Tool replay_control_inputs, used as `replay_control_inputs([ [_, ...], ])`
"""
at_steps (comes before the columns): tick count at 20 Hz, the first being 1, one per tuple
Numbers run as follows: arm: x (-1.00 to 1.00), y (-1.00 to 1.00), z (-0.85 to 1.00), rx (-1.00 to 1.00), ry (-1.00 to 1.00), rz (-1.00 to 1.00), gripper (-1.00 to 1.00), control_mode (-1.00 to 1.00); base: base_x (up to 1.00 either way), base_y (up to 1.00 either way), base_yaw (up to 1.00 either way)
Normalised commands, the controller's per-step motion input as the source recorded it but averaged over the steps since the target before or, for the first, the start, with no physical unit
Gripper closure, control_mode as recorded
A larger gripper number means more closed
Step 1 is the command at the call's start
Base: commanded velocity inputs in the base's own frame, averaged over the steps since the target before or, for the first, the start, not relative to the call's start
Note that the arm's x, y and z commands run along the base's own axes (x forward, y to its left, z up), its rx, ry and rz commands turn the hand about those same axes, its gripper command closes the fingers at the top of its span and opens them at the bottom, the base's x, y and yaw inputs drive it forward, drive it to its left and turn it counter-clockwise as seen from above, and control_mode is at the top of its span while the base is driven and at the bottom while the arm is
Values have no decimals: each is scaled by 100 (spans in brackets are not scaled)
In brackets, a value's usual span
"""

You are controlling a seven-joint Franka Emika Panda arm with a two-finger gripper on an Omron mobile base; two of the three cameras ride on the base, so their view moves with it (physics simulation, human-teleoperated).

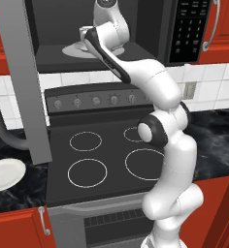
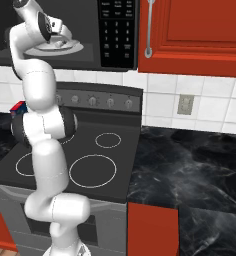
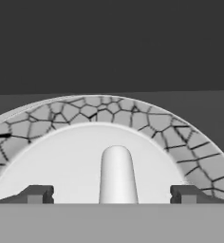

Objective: Pick the marshmallow from the counter and place it in the microwave.

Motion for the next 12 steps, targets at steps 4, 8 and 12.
replay_control_inputs([
  [4,-75,0,0,0,-15,0,-100,-100,0,0,0],
  [8,-97,-3,-1,0,-20,0,-100,-100,0,0,0],
  [12,-100,0,-23,0,-25,0,-100,-100,0,0,0],
])
